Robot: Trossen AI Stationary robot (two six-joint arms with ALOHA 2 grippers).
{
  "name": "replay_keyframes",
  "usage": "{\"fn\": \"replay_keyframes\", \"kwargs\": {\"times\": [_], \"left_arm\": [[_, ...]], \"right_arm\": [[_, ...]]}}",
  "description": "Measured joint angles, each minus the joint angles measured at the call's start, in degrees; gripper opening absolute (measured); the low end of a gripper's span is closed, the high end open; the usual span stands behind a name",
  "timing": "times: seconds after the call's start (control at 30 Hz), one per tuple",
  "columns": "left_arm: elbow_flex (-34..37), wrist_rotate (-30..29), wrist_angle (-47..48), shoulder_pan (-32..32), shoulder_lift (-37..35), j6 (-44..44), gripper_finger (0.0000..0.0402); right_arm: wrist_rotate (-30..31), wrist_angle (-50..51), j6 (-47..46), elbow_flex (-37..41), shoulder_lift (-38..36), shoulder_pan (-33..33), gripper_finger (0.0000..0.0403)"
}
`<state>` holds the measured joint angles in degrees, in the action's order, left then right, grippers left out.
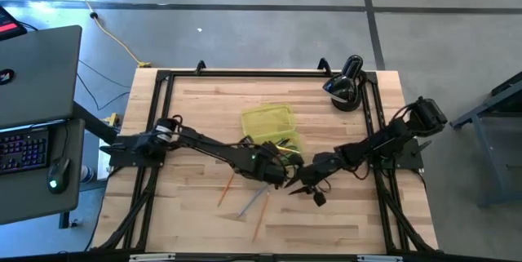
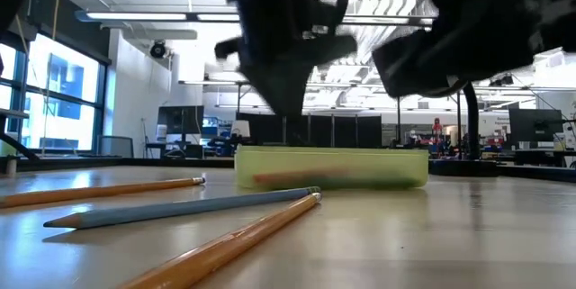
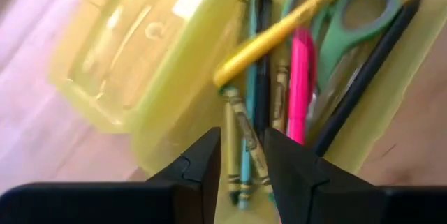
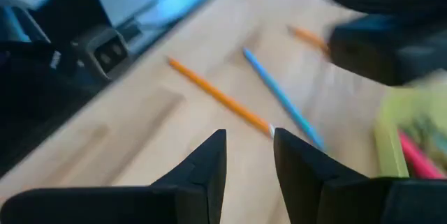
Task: Pick & place school supplies into a supply box
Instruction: Put the orange pencil into the yellow supply box
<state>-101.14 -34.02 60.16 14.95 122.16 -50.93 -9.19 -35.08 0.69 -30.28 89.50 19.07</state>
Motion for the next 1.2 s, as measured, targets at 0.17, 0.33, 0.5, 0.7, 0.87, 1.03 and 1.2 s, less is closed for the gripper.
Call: {"fn": "replay_keyframes", "kwargs": {"times": [0.17,0.33,0.5,0.7,0.87,1.03,1.2], "left_arm": [[-3.71,-4.44,6.46,1.78,-4.11,-3.62,0.0143],[-8.06,-12.06,11.74,5.42,-8.55,-6.32,0.0143],[-11.94,-17.75,14.38,10.18,-11.73,-5.94,0.0143],[-14.22,-22.13,14.93,14.83,-12.87,-5.92,0.0143],[-14.24,-22.08,15.11,17.59,-12.89,-5.91,0.0143],[-14.15,-21.69,14.91,19.35,-12.86,-6.34,0.0143],[-14.15,-22.02,14.74,20.96,-12.86,-6.36,0.0143]], "right_arm": [[-0.43,-9.11,1.5,-0.04,0.61,1.65,0.0099],[-1.43,-13.74,5.83,-1.92,4.56,4.35,0.0099],[-5.21,-13.72,8.62,-10.24,13.5,6.2,0.0099],[-15.99,-5.2,13.68,-23.24,24.66,6.03,0.0099],[-16.34,2.28,16.3,-32.55,31.83,4.8,0.0099],[-18.37,5.49,18.13,-37.08,36.77,3.83,0.0099],[-18.45,5.16,18.9,-38.42,38.92,2.7,0.0099]]}}
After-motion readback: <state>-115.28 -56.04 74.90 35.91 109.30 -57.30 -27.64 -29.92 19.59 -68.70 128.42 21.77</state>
